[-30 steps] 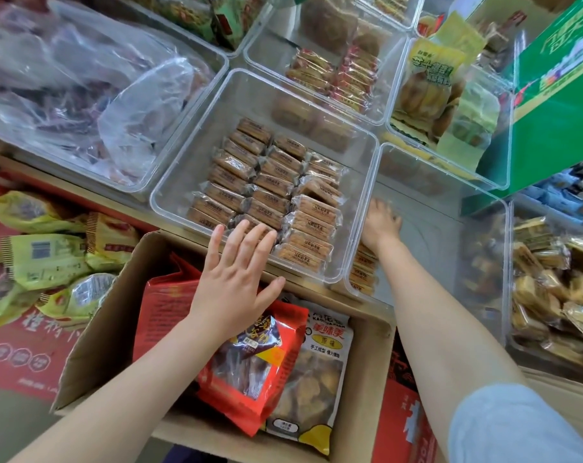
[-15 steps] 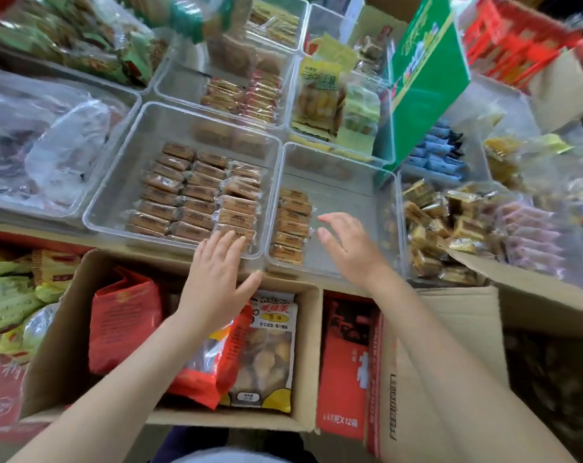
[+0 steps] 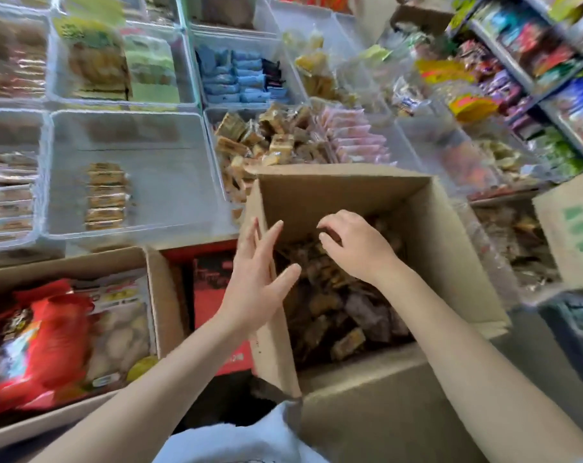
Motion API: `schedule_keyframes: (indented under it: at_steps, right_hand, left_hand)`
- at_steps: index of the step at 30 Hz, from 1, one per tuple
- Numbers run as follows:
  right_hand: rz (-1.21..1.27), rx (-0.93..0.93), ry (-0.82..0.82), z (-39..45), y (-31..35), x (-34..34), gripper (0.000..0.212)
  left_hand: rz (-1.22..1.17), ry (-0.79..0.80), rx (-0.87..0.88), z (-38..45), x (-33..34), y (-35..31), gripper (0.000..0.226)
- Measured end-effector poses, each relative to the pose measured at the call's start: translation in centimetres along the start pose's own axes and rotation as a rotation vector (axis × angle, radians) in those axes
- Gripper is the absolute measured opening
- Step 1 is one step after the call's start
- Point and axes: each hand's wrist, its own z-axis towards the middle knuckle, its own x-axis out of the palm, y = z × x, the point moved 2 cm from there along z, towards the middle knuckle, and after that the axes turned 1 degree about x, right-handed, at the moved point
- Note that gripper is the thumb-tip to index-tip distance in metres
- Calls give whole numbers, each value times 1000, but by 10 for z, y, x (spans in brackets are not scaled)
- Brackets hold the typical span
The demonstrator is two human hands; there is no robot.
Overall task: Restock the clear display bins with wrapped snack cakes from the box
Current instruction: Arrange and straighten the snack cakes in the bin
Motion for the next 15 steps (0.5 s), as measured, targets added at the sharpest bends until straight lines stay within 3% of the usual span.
schedule_keyframes:
  at_steps: [10,15]
  right_hand:
    - [-178,-88,471,70,-29,106,38]
    - [-517,-117,566,78,-39,172,52]
  left_hand:
    - [-46,-147,-47,-5,11,3,72]
    - [-78,-178,-73,-5,12,3,73]
